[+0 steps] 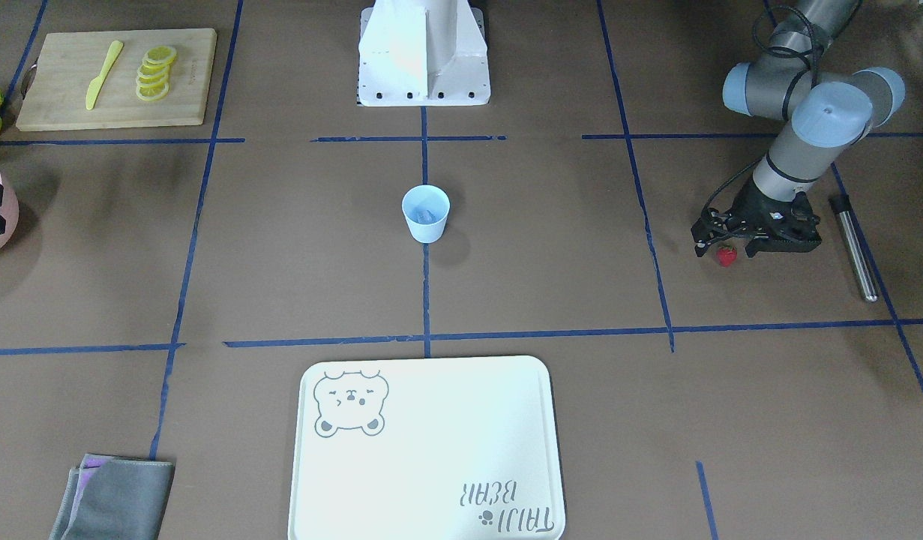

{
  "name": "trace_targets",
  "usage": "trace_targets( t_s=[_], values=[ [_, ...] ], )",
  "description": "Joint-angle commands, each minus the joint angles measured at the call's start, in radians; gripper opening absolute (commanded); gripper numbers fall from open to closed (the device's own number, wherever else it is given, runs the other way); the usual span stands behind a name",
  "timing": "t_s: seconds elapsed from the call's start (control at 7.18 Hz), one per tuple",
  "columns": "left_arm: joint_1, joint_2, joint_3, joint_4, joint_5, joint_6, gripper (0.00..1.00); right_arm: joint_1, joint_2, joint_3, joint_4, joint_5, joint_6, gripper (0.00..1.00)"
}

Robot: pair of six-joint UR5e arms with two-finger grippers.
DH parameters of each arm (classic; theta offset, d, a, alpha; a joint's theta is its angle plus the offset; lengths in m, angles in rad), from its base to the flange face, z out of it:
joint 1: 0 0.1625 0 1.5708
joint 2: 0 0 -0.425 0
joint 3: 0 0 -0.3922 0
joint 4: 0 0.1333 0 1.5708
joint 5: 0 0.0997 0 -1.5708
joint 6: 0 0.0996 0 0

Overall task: Mash ice and strawberries in cup
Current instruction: 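Lower the left gripper onto the red strawberry and close on it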

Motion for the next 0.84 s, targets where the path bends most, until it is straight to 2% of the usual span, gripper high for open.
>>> trace_targets(
  t_s=[0.0, 0.42, 0.7],
  values=[
    [-0.001, 0.003, 0.009, 0.000, -0.001, 0.000, 0.93, 0.000, 0.001, 0.000, 0.000, 0.002, 0.003, 0.99],
    [-0.003, 0.012, 0.008, -0.002, -0.007, 0.001, 0.90, -0.001, 0.010, -0.008, 0.000, 0.002, 0.004, 0.99],
    [-0.006, 0.015, 0.006, -0.002, -0.009, 0.001, 0.80, -0.003, 0.013, -0.011, 0.000, 0.002, 0.007, 0.99]
  ],
)
